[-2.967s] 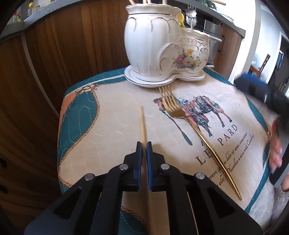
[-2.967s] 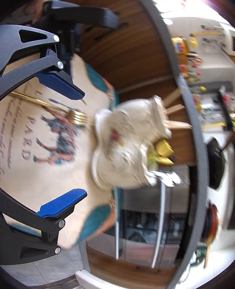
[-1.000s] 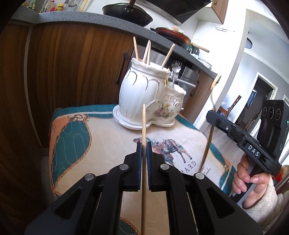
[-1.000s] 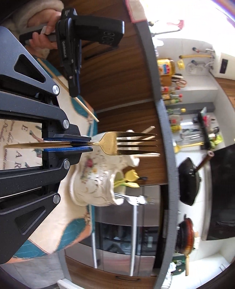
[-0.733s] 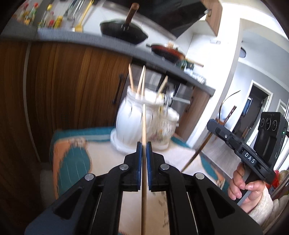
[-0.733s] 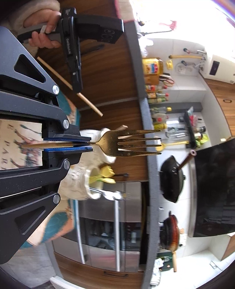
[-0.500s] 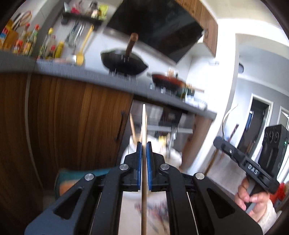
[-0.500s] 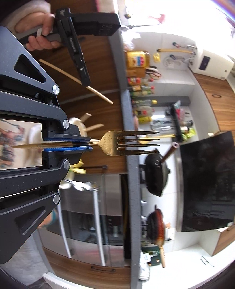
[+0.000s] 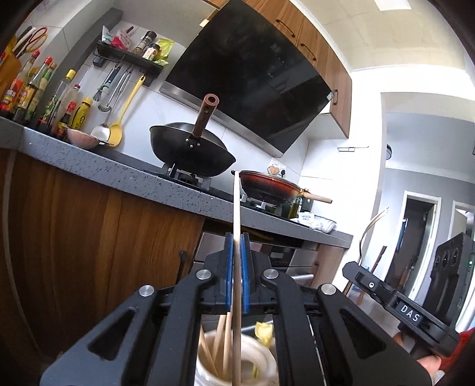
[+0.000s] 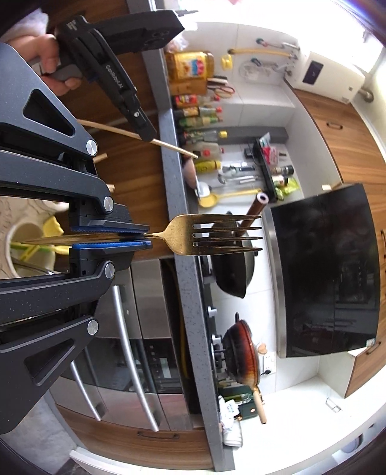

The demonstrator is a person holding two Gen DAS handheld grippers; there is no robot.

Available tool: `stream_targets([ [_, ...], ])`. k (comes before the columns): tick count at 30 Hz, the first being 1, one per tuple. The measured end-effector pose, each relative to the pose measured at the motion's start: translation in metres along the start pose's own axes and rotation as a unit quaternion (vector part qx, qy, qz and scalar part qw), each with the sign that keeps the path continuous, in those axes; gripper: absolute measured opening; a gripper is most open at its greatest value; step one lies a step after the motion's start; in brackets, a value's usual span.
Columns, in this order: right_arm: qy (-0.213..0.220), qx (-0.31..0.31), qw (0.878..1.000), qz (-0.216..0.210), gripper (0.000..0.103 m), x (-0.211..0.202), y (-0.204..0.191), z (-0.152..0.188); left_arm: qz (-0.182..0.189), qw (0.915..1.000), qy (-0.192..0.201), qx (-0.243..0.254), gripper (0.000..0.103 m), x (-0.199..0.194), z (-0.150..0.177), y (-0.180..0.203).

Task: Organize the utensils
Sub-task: 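Lift the chopstick with the left tool while the right tool lifts the gold fork toward the holder, then drop the chopstick into the tall cup while the right tool drops the gold fork into the short cup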

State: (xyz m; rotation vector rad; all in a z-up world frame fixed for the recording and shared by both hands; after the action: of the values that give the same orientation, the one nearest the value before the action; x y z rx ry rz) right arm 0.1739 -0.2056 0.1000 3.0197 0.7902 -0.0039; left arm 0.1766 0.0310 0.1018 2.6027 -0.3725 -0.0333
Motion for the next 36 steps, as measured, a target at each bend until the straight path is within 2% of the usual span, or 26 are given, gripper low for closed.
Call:
stream_targets([
  [8, -0.023, 0.025, 0.999, 0.000, 0.006, 0.020, 0.016, 0.023, -0.003, 0.9998, -0.005, 0.017, 0.005, 0.027, 0.013, -0.004],
  [16, -0.041, 0.017, 0.999, -0.008, 0.006, 0.029, 0.007, 0.035, 0.005, 0.9998, -0.011, 0.018, 0.005, 0.032, 0.024, -0.008],
  [23, -0.062, 0.005, 0.998, -0.017, 0.006, 0.030, 0.004, 0.045, 0.001, 0.9987, -0.022, 0.047, 0.005, 0.012, 0.030, -0.007],
  [25, -0.070, 0.000, 0.997, -0.020, 0.006, 0.029, 0.003, 0.049, -0.013, 0.9977, -0.026, 0.061, 0.005, 0.004, 0.031, -0.008],
  [33, -0.099, -0.003, 0.995, -0.028, 0.006, 0.031, 0.000, 0.065, -0.029, 0.9950, -0.067, 0.068, 0.005, -0.016, 0.033, -0.007],
  [35, -0.114, 0.000, 0.993, -0.029, 0.006, 0.034, 0.001, 0.071, -0.040, 0.9934, -0.080, 0.072, 0.009, -0.015, 0.037, -0.009],
  [36, -0.124, 0.006, 0.992, -0.032, 0.006, 0.037, 0.003, 0.075, -0.044, 0.9930, -0.085, 0.069, 0.015, -0.015, 0.039, -0.011],
])
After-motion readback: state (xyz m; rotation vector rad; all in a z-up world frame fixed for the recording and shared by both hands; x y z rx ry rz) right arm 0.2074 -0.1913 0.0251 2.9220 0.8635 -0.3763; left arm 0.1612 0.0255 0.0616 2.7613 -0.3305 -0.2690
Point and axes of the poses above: each gripper's, at about its wrist camera, not at the fingertips, and x roughly the way its jaws point, y to its right, z to its underside, the point moved 4 cm from there along x, roughly the way its jaws point, and after that the axes turned 11 degrees about -x, right-handed, at the moved point
